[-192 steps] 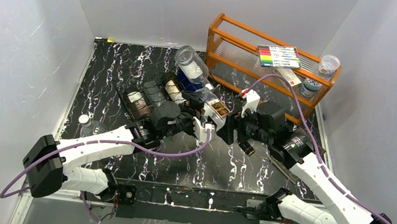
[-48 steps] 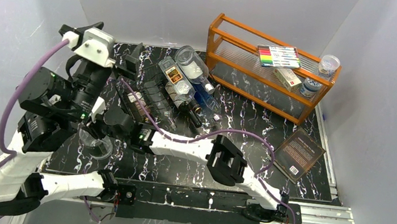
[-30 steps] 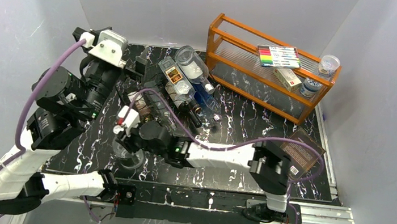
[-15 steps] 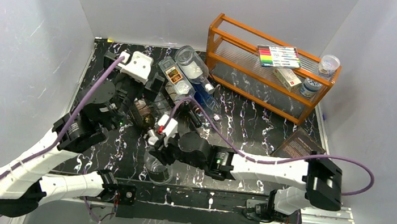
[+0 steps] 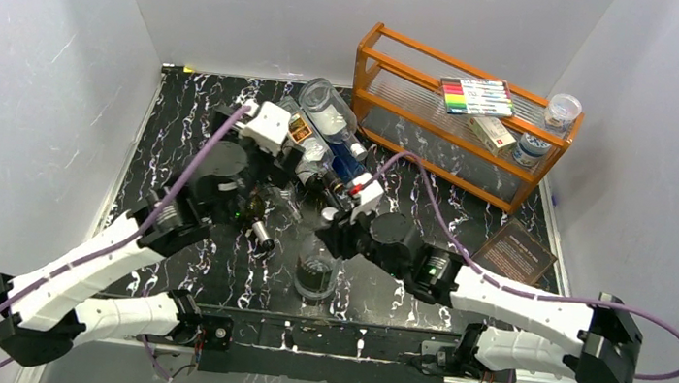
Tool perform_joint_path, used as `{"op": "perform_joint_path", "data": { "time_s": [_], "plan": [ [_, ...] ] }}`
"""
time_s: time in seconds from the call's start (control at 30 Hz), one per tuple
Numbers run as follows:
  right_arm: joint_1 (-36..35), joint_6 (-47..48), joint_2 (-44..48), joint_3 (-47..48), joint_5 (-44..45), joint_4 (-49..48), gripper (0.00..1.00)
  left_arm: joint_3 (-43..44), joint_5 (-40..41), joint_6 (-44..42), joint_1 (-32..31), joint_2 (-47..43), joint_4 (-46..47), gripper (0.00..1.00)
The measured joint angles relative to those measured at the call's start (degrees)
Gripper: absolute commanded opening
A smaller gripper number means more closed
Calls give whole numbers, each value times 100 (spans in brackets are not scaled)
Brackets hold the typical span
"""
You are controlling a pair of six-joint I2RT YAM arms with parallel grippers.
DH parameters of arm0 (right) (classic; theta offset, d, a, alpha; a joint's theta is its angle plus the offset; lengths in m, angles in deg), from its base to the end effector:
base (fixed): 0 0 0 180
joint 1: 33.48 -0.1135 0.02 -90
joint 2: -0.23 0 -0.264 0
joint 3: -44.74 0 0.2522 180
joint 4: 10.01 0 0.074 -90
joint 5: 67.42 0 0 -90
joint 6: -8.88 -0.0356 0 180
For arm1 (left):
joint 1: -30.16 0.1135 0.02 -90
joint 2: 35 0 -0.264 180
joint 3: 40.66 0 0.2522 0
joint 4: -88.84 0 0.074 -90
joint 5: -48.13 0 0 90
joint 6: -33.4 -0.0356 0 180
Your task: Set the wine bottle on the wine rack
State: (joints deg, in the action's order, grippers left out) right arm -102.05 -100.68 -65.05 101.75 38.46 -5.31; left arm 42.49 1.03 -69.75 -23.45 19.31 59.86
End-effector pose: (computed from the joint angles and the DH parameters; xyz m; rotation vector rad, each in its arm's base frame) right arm 0.1058 0.2428 0.2927 -0.5834 1.7774 0.8428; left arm 0.1304 -0.1361 0.4493 0.3264 1.5385 0.0347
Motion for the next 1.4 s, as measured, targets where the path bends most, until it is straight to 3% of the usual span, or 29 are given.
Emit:
{"op": "perform_joint_path", "data": {
  "time_s": [0.33,0.6,0.87,1.07,1.4],
  "plan": [
    [1051,-789,1213,-697,-2,605,0,-1781,-2927,1598,831,442,-94,98],
    [2028,-1526,1270,-741,-717,901,0,-2529,-5084,2127,929,321,719,98],
    [2247,-1749,1165,-697,-1049,957,0,-3112,-6050,2905,929,538,2334,98],
    [2251,-1777,1158,-693,-1292,1005,0,-3117,-6253,3185,929,1261,2767,98],
    [2308,-1755,1158,-695,-1639,1019,0,-3064,-7281,3821,918,2035,3558,98]
  ]
}}
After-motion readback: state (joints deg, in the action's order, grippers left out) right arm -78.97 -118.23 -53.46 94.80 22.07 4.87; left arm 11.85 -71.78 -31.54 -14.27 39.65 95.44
